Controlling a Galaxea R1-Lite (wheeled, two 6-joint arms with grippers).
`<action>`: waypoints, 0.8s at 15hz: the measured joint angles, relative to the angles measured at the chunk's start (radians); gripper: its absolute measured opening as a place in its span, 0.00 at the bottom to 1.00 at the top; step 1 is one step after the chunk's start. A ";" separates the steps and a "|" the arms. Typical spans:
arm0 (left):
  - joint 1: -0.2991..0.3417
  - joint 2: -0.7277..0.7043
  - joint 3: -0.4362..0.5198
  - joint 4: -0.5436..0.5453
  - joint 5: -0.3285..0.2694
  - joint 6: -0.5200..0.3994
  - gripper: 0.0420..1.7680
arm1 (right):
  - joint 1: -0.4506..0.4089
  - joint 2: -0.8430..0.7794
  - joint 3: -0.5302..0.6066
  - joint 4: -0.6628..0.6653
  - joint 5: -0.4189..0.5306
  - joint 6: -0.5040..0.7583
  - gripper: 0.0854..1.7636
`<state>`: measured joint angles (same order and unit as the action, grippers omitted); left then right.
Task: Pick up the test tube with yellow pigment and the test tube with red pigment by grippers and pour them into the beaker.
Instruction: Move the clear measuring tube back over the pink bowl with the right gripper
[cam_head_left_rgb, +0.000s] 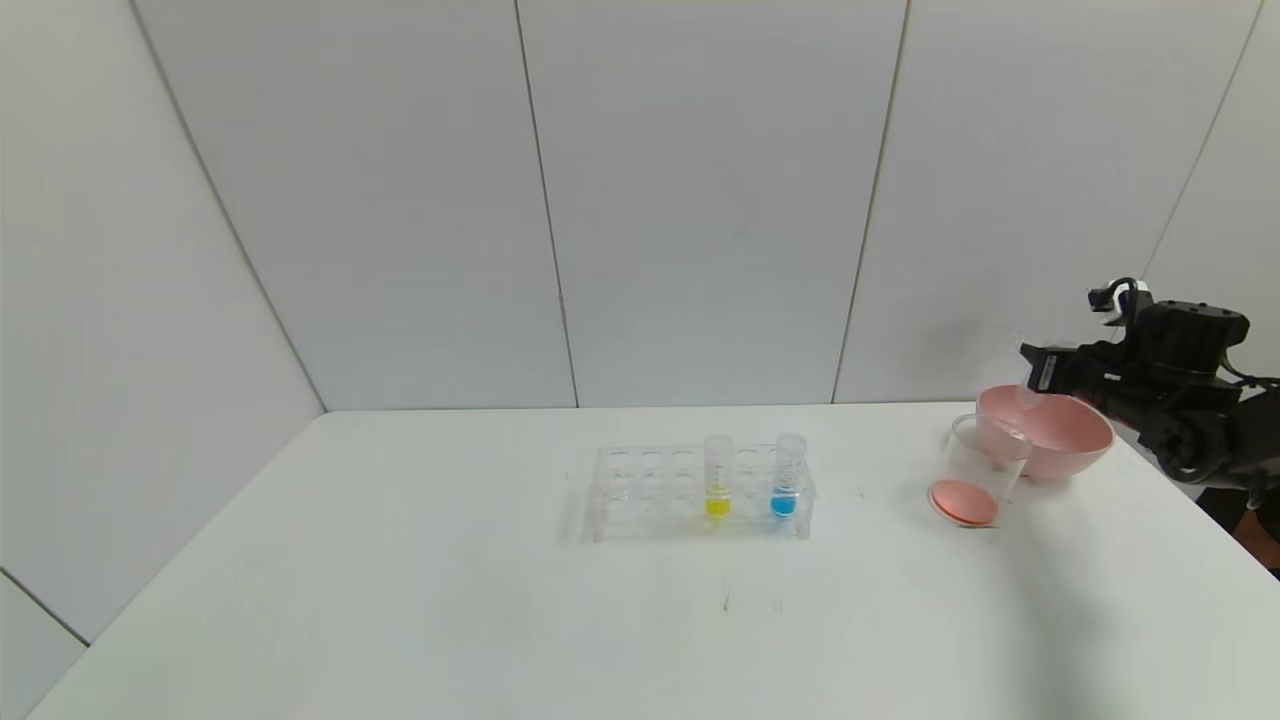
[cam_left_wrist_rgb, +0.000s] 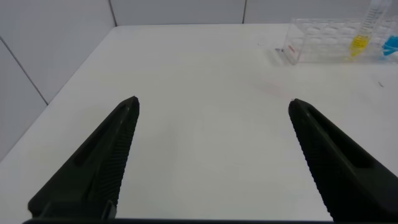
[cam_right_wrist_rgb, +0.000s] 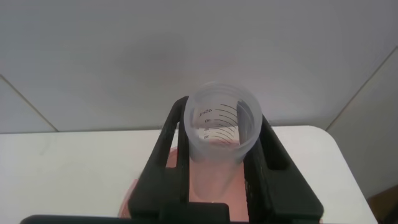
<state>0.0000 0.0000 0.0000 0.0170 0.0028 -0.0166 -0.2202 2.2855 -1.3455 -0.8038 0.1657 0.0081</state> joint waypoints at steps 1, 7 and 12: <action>0.000 0.000 0.000 0.000 0.000 0.000 0.97 | -0.001 0.004 0.004 -0.001 0.001 0.000 0.28; 0.000 0.000 0.000 0.000 0.000 0.000 0.97 | -0.002 0.011 0.010 -0.004 0.001 -0.001 0.28; 0.000 0.000 0.000 0.000 0.000 0.000 0.97 | 0.000 -0.007 0.033 0.000 0.001 -0.006 0.28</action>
<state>0.0000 0.0000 0.0000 0.0170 0.0028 -0.0166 -0.2206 2.2789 -1.3123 -0.8038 0.1666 0.0017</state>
